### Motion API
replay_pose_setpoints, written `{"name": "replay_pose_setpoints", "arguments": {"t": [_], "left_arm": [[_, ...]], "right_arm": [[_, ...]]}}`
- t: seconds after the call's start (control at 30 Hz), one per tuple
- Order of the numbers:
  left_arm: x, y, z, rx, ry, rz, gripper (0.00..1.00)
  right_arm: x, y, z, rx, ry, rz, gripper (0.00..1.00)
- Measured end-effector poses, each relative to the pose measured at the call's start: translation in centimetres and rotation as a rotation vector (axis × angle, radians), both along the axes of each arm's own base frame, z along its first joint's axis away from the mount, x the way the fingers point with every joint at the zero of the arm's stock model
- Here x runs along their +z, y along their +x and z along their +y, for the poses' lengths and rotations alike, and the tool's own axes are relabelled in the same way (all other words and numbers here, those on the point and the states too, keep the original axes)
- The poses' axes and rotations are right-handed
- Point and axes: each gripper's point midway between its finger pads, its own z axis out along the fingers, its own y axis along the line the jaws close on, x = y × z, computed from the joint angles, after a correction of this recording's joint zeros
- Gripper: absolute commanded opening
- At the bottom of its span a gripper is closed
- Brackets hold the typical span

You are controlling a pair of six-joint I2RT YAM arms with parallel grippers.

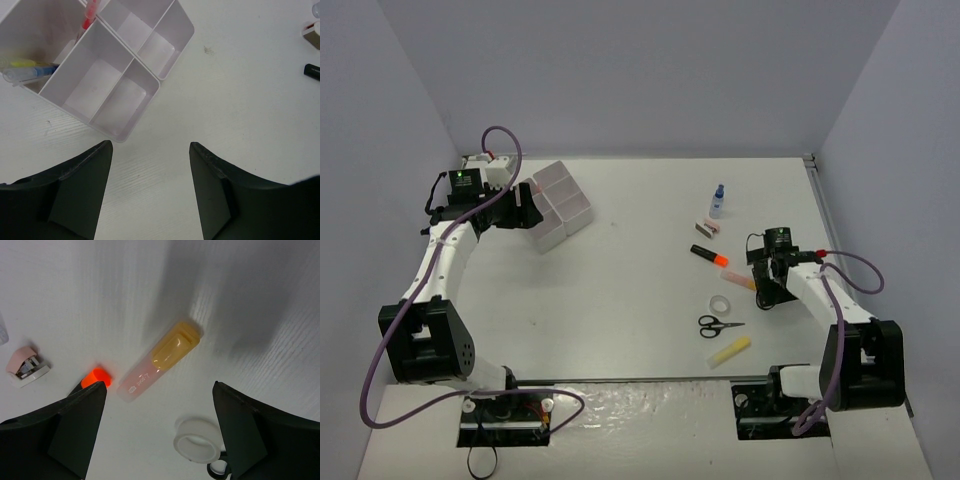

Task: Sort the stationery into containers
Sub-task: Pick up the stationery from the corner of the board.

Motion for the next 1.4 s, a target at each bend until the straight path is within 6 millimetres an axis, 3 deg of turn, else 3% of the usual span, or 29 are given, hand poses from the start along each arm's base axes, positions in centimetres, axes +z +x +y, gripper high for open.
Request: {"name": "replay_pose_setpoints", "arguments": {"t": [0.2, 0.33, 0.43, 0.53, 0.6, 0.73, 0.87, 1.2, 1.4], "left_arm": [[0.0, 0.1, 0.0, 0.002, 0.002, -0.002, 0.6], [-0.1, 0.1, 0.1, 0.002, 0.002, 0.002, 0.6], [-0.3, 0.1, 0.1, 0.004, 0.003, 0.006, 0.6], [-0.3, 0.1, 0.2, 0.008, 0.008, 0.007, 0.6], [-0.4, 0.1, 0.3, 0.009, 0.013, 0.008, 0.6], [-0.2, 0.2, 0.3, 0.007, 0.019, 0.003, 0.6], [0.2, 0.4, 0.4, 0.006, 0.022, -0.009, 0.6], [0.5, 0.4, 0.4, 0.001, 0.021, -0.012, 0.6], [2.1, 1.2, 0.4, -0.004, 0.021, -0.048, 0.6]], "right_arm": [[-2.6, 0.0, 0.3, -0.044, 0.026, 0.067, 0.84], [-2.9, 1.2, 0.3, -0.053, 0.029, 0.071, 0.82], [-3.0, 2.5, 0.4, -0.051, 0.029, 0.067, 0.62], [-3.3, 3.5, 0.6, -0.037, 0.033, 0.063, 0.33], [-3.6, 3.9, 0.6, -0.03, 0.038, 0.062, 0.19], [-3.9, 4.8, 1.0, -0.003, 0.075, 0.038, 0.06], [-3.8, 5.1, 1.0, 0.018, 0.085, 0.022, 0.0], [-3.6, 4.7, 0.1, 0.072, 0.021, 0.019, 0.0], [-3.6, 4.6, -0.3, 0.146, -0.022, 0.023, 0.0]]}}
